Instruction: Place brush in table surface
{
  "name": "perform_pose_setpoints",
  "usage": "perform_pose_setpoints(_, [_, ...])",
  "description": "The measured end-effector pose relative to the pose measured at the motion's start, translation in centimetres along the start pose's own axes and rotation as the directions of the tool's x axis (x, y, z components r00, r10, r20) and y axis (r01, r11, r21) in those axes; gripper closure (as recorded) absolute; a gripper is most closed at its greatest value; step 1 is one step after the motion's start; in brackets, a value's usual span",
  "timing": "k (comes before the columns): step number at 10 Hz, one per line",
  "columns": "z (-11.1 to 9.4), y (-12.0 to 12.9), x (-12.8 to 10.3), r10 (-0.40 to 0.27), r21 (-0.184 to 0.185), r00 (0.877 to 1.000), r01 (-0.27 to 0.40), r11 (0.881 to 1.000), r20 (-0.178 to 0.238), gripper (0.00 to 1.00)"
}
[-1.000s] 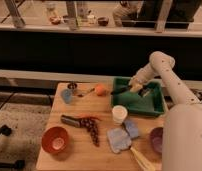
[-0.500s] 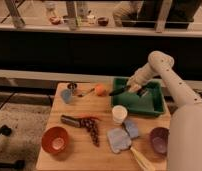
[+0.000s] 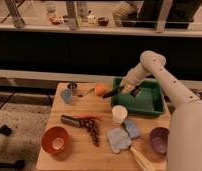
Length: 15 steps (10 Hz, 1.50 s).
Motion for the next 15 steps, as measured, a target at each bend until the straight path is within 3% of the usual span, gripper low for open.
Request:
perform_pose_setpoints(8, [1.3,-1.2,-3.6,-0.084,-0.045,0.996,0.084,0.995,-0.003,1.0])
perform_pose_setpoints(15, [3.9,-2.5,-6.9,-0.156,-0.111,0.988,0.154,0.982,-0.004,1.0])
